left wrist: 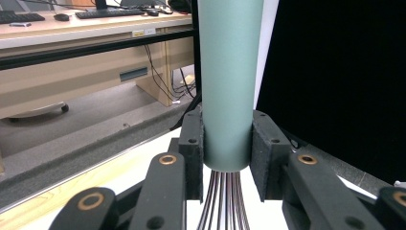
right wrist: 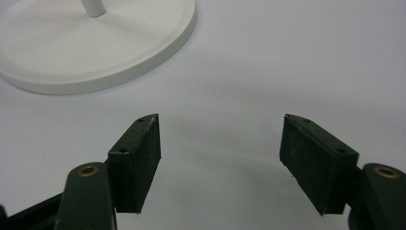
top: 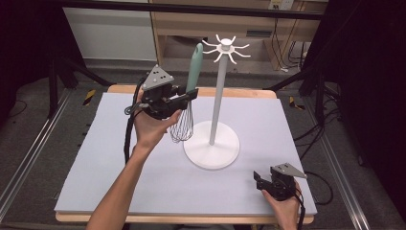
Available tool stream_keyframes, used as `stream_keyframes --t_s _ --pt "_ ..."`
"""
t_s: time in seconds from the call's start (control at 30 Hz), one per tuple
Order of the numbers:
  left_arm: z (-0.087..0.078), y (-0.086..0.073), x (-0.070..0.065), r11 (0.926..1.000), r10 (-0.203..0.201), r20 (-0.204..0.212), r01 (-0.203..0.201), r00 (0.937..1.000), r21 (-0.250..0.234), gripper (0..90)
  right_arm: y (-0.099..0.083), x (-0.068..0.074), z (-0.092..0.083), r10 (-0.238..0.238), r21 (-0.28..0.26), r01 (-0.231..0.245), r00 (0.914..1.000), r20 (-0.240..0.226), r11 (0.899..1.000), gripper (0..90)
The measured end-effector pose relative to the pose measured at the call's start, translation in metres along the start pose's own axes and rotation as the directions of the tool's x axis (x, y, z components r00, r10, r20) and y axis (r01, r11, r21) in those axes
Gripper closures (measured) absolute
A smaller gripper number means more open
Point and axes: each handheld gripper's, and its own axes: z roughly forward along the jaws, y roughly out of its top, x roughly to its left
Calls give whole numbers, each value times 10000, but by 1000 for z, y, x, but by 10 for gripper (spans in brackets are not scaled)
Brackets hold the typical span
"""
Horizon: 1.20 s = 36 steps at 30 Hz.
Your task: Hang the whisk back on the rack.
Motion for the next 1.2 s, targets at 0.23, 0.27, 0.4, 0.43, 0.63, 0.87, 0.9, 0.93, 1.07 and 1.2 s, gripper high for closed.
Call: stream_keyframes --t_s 0.23,0.27,0.4,0.43,0.63,0.87,0.9,0.93,1.07,1.2 --pt "3 0 -1 10000 46 10 -46 10000 75 688 0 0 0 -1 13 1 10000 2 10000 308" --pt "3 0 -1 10000 46 10 -46 10000 75 687 0 0 0 -1 13 1 10000 2 10000 308" --pt "5 0 -2 9999 68 29 -69 10000 120 688 0 0 0 6 8 -6 10000 -3 10000 308" --pt "6 0 -2 9999 53 32 -53 10000 98 687 0 0 0 17 11 -17 10000 -12 10000 309" --pt "8 3 -3 9999 86 18 -87 10000 109 688 0 0 0 32 11 -32 10000 -18 10000 309" --pt "10 3 -3 9997 170 -12 -170 9999 198 688 0 0 0 17 18 -17 10000 -20 10000 309" --pt "11 3 -3 9998 121 2 -121 9999 158 687 0 0 1 22 30 -22 10000 -18 10000 309" --pt "11 3 -3 9998 121 2 -121 9999 158 687 0 0 1 22 30 -22 10000 -18 10000 309" --pt "14 3 -5 9997 146 17 -147 9999 188 687 0 0 0 25 27 -25 10000 -24 10000 309" --pt "16 2 -5 9996 146 20 -146 9999 226 688 0 0 0 20 29 -19 10000 -33 10000 309"
